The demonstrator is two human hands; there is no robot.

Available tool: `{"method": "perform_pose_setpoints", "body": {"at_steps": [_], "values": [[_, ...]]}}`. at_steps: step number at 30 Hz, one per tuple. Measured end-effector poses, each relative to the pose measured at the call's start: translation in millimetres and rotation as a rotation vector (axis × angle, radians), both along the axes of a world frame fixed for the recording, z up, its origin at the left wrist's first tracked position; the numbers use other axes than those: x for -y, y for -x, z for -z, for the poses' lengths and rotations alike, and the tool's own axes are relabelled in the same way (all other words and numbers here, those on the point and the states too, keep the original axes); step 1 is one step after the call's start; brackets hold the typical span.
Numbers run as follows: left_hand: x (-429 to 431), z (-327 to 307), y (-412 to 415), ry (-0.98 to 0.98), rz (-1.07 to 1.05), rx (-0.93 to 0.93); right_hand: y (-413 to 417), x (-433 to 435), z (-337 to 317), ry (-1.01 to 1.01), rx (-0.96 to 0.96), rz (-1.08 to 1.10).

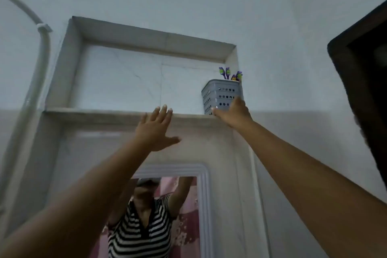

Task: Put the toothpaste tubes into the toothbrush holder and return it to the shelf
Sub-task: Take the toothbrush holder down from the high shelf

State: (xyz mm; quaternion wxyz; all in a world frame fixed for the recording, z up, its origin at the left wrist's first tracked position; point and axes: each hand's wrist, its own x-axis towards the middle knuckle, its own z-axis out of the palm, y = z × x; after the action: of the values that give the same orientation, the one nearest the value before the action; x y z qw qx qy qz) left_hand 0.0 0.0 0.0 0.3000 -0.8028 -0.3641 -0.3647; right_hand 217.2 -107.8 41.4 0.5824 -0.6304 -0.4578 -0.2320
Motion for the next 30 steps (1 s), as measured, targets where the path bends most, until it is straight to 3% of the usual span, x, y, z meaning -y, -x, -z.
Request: {"method": "perform_pose_setpoints", "body": {"at_steps": [9, 17, 20, 23, 26, 30], "values": [[-13, -4, 4, 0.016, 0.053, -0.013, -8, -24, -32, -0.036, -0.197, -0.006], [18, -21, 8, 0.296, 0.160, 0.039, -12, -4, -39, -0.090, -0.219, -0.071], [41, -25, 5, 0.383, 0.303, 0.198, -11, 20, -35, -0.095, -0.224, -0.258], [61, -20, -8, 0.513, 0.674, 0.478, -2, 50, -22, -0.088, -0.236, -0.487], [86, -11, -31, 0.672, 0.963, 0.626, 10, 79, 3, 0.030, -0.250, -0.640], [117, 27, -52, 0.906, 1.133, 0.850, 13, 93, 69, 0.206, -0.240, -0.786]]}}
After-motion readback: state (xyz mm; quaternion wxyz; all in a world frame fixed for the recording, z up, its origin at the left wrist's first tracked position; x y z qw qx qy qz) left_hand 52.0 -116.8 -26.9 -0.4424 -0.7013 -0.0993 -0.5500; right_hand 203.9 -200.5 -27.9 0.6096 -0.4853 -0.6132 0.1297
